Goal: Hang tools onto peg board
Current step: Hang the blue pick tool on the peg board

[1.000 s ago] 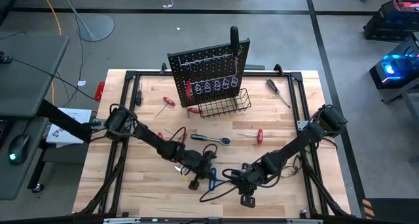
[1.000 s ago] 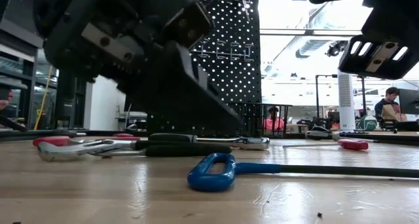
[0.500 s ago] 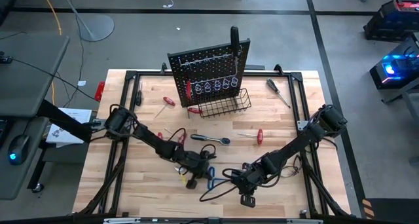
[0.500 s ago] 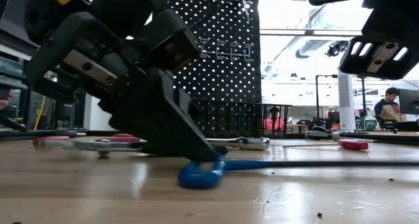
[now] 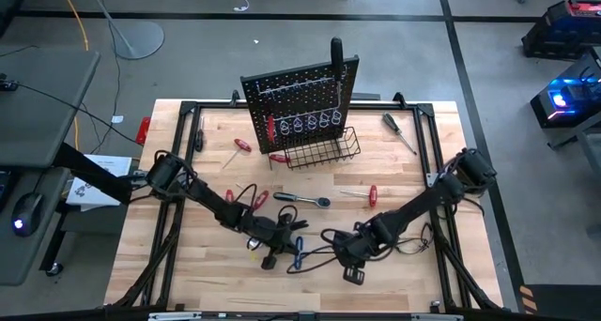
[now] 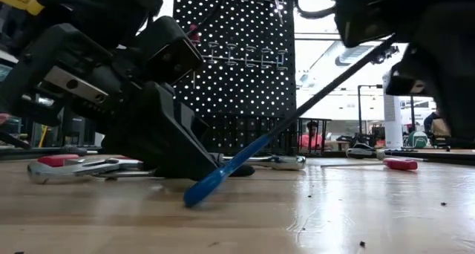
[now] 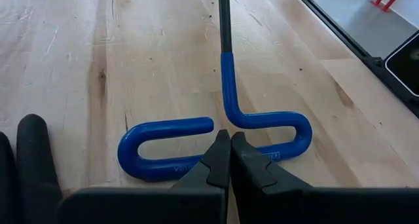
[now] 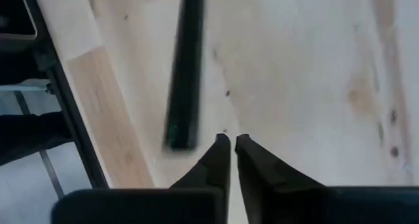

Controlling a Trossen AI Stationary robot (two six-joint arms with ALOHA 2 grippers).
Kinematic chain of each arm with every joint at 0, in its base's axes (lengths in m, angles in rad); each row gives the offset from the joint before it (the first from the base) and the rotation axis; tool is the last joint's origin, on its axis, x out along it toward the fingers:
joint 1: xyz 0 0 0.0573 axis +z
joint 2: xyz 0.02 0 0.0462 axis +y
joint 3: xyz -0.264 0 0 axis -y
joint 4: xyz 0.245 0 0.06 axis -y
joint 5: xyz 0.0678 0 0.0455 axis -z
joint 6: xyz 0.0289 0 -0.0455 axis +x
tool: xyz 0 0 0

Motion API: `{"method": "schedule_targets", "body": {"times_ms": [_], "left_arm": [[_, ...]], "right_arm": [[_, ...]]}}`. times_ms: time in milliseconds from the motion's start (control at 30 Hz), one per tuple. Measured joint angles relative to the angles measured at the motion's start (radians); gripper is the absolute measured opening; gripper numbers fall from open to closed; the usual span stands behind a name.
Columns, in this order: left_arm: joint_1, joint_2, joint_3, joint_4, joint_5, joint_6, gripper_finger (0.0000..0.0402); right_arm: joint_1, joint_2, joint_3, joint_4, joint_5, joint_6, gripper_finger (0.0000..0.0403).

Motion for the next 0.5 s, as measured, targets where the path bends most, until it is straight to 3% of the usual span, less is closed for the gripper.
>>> {"method": "schedule_targets", "body": {"times_ms": [200,500], "left_arm": [[-0.007,0.0,0.0,0.0,-0.004,-0.007,0.0],[-0.006,0.0,0.0,0.005,-0.002,-0.007,0.0]], "right_arm": [[-0.038,-0.033,0.0,-0.013,-0.03,-0.027,0.0098],[-0.039,-0.206,0.0,-0.111,-0.018,-0.074,0.0199]]}}
